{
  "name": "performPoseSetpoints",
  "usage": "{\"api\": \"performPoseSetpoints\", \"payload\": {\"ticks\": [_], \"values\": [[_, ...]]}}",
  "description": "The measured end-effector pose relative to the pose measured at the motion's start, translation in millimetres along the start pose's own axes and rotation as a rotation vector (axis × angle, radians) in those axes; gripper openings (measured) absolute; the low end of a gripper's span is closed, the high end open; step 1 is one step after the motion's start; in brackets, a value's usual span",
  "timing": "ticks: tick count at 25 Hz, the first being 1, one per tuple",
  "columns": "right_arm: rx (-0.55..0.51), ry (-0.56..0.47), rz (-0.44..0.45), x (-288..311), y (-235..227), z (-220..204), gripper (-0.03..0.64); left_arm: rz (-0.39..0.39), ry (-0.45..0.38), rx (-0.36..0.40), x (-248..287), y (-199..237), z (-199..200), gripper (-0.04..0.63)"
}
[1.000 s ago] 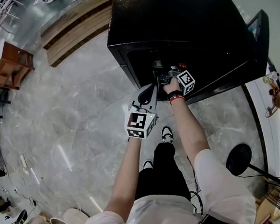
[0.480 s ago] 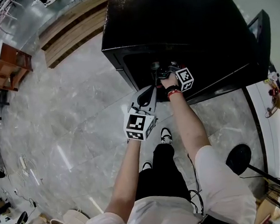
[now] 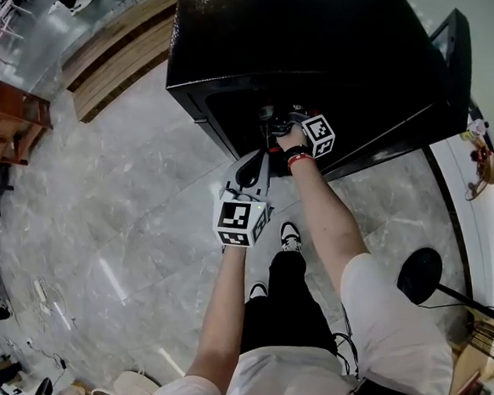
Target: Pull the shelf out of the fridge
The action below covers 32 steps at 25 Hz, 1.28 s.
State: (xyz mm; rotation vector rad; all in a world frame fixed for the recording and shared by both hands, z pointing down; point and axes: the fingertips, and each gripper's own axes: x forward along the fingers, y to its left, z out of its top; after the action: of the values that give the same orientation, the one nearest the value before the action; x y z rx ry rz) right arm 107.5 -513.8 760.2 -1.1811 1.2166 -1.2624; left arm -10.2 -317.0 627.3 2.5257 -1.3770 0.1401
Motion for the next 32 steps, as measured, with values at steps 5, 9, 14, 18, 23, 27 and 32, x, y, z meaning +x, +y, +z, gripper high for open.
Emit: {"api": "performPoseSetpoints", "payload": {"ticks": [5,9,14,18,23,27,32], "values": [[-0.005,-0.004,0.001,-2.6,-0.5,1.1,0.031,-0.001,0.001,0.004,-4.2,-2.9,-0.1,0.017],[-0.005,-0.005,0.001,-3.7,0.3,3.4,0.029,-0.006,0.009,0.002,-5.4,-4.4,-1.7,0.017],[-0.005,0.005,0.001,-5.5,1.3,-0.9,0.029,0.003,0.008,-0.006,-7.1,-4.3,-2.3,0.017],[-0.006,0.001,0.001,-7.0,1.2,2.7,0.028,0.006,0.010,-0.014,-8.4,-4.0,-5.2,0.017],[-0.006,0.003,-0.006,-11.6,1.9,0.9,0.029,0.014,0.028,-0.014,-16.2,-1.7,-7.5,0.017],[-0.008,-0.003,-0.005,-15.5,1.1,1.9,0.029,0.017,0.053,-0.018,-22.1,-0.8,-9.1,0.017],[-0.009,-0.003,-0.005,-19.8,-0.1,1.2,0.029,0.023,0.069,-0.022,-27.6,0.8,-6.8,0.017]]}}
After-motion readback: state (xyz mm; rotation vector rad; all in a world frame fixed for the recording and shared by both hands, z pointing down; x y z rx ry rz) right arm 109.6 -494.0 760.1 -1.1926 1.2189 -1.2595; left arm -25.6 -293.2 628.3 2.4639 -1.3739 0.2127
